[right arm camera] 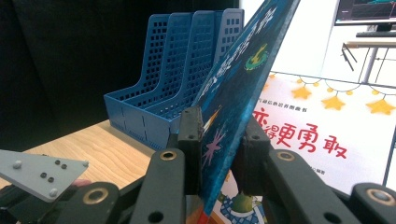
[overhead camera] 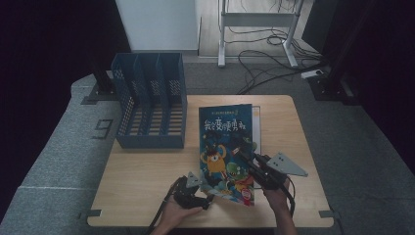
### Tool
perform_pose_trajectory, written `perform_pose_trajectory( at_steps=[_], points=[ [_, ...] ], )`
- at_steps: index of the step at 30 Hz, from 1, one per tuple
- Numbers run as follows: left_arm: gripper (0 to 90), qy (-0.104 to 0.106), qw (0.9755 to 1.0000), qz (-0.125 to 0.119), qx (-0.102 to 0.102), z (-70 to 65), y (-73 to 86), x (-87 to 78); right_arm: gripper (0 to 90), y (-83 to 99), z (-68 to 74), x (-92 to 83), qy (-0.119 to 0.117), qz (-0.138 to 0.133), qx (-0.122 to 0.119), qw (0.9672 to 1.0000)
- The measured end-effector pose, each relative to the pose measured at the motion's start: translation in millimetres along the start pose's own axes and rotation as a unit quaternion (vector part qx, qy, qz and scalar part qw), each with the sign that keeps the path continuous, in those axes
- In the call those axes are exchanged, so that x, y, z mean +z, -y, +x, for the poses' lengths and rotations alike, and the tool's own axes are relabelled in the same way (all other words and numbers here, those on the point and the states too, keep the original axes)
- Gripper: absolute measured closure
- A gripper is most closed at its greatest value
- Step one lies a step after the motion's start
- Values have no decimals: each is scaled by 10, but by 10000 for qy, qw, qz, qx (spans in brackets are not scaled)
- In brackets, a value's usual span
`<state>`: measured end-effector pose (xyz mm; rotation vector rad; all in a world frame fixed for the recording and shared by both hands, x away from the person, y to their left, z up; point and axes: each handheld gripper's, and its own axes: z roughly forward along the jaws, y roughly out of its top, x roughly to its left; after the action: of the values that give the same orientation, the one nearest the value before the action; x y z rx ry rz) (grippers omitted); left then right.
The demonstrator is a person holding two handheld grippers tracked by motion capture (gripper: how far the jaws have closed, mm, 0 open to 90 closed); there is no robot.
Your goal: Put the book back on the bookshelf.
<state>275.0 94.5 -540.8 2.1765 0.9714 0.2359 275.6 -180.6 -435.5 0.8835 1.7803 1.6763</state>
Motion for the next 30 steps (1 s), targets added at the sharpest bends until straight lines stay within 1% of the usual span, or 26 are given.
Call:
perform_pose_trajectory(
  at_steps=[2, 3, 4, 5, 9, 10, 13, 14, 15, 16, 20, 23, 26, 30],
  points=[
    [158, 112, 9999, 6, 4, 11, -6, -12, 745, 0, -2, 0, -8, 1, -15, 10000],
    [157, 182, 9998, 51, -19, 26, -14, -24, 745, 0, -5, -1, -5, 7, -22, 10000],
    [155, 201, 9998, 84, -19, 36, -20, -39, 746, 2, -8, -1, 10, 16, -35, 10000],
    [151, 189, 9998, 47, -9, 45, -22, -57, 745, 5, -11, -2, 23, 25, -42, 10000],
    [161, 107, 9997, -177, -99, 70, -34, -110, 746, 14, -26, -2, 2, 13, -22, 10000],
    [164, 99, 9997, -189, -107, 66, -36, -108, 745, 13, -21, -3, -1, 16, -13, 10000],
    [164, 74, 9998, -163, -103, 34, -35, -70, 745, 7, -8, -4, -10, 0, -25, 10000],
    [160, 105, 9997, -172, -109, 22, -36, -64, 745, 5, -1, -4, -19, -8, -24, 10000],
    [157, 114, 9997, -177, -105, 14, -41, -68, 745, 2, 5, -5, -12, -3, -37, 10000],
    [155, 75, 9997, -194, -85, 7, -47, -72, 745, 1, 7, -5, -14, -4, -46, 10000],
    [148, 56, 9997, -210, -127, 6, -57, -71, 745, -2, 13, -3, -24, -19, -73, 10000],
    [159, 8, 9997, -221, -51, -15, -59, -84, 745, -7, 26, -6, -17, -22, -107, 9999],
    [165, 91, 9998, -173, 33, -38, -67, -84, 745, -8, 28, -5, -11, -20, -129, 9999],
    [159, 110, 9999, -76, 73, -39, -63, -74, 745, 1, 12, -5, 5, -13, -123, 9999]
  ],
)
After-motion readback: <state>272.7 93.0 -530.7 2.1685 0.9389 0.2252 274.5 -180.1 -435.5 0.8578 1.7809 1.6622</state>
